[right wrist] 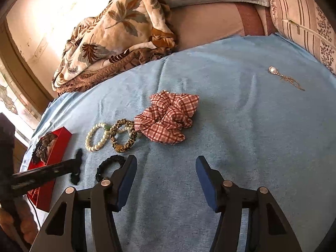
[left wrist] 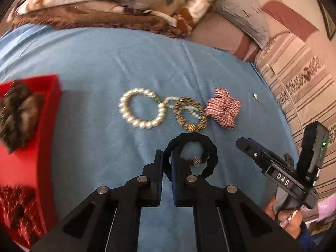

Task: Organize jewelry
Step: 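Grasp a black hair tie with the left tool while the right tool grasps another, then carry both black hair ties into the red tray and open both tools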

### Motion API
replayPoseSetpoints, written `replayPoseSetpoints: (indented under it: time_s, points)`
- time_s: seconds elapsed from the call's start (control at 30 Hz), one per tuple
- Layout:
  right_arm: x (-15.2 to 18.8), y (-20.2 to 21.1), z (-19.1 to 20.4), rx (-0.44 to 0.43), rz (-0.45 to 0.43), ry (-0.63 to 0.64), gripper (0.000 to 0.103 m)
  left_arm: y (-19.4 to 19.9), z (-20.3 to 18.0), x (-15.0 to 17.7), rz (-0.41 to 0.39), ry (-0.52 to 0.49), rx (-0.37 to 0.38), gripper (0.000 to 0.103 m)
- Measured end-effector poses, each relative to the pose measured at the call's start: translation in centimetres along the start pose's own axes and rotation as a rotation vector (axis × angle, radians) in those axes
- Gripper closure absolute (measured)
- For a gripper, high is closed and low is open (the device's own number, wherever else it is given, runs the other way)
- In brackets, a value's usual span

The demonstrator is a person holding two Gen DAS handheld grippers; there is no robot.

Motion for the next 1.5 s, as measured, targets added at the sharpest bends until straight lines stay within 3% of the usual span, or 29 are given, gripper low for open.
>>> replayPoseSetpoints:
  time_s: [0.17,0.3,0.4,0.5,0.6,0.67,0.7,0.73,0.77,0.8,0.87,1.0,1.17,1.3,1.5]
  points:
    - [1.0,-0.9,3.0,-0.089,0.038,0.042,0.04,-0.7,2.8,1.8,0.038,-0.006,-0.11,0.096]
    - [1.9,-2.6,4.7,-0.086,0.073,0.102,0.04,-1.4,3.6,2.7,0.047,-0.027,-0.157,0.095]
    - [2.2,-3.7,5.7,-0.07,0.076,0.146,0.04,-1.6,3.1,2.8,0.041,-0.05,-0.162,0.084]
    - [2.4,-4.3,5.9,-0.043,0.081,0.174,0.052,-1.9,2.3,2.9,0.027,-0.065,-0.145,0.069]
    - [2.5,-4.7,6.1,-0.02,0.087,0.201,0.064,-2.4,1.6,3.2,0.002,-0.112,-0.18,0.064]
    - [2.5,-4.8,5.9,-0.007,0.088,0.202,0.077,-2.6,1.3,3.5,-0.013,-0.151,-0.22,0.064]
    - [2.5,-4.8,5.8,-0.006,0.087,0.198,0.085,-2.7,1.2,3.5,-0.02,-0.165,-0.234,0.07]
    - [2.4,-4.8,5.8,-0.011,0.085,0.193,0.089,-2.6,1.1,3.6,-0.027,-0.184,-0.255,0.085]
    - [2.3,-4.6,5.7,-0.018,0.082,0.185,0.092,-2.5,1.0,3.7,-0.027,-0.196,-0.258,0.094]
    - [2.3,-4.6,5.7,-0.02,0.078,0.182,0.093,-2.4,0.9,3.8,-0.016,-0.191,-0.241,0.096]
    - [2.3,-4.3,5.7,-0.023,0.069,0.176,0.094,-2.0,0.7,3.8,-0.008,-0.173,-0.206,0.096]
    - [2.6,-2.9,5.7,-0.037,0.05,0.143,0.094,0.8,-0.1,3.4,-0.053,-0.179,-0.185,0.096]
    - [3.4,-0.4,6.0,-0.011,0.024,0.139,0.094,5.1,0.5,2.8,-0.107,-0.117,-0.141,0.096]
    - [3.8,1.6,7.1,-0.023,0.021,0.119,0.094,8.5,3.9,2.1,-0.157,-0.041,-0.163,0.096]
    - [2.8,3.8,11.9,-0.058,0.012,0.189,0.094,13.9,13.4,1.3,-0.233,0.108,-0.267,0.096]
Point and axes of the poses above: each gripper's, at about its wrist camera, not at the fingertips, and y roughly against the way its jaws point, z to its left, x to its underside, the point moved 10 cm from there along -y, roughly the way its jaws point, and after that the axes turned 4 degrees about -z, right-handed, at the moved point
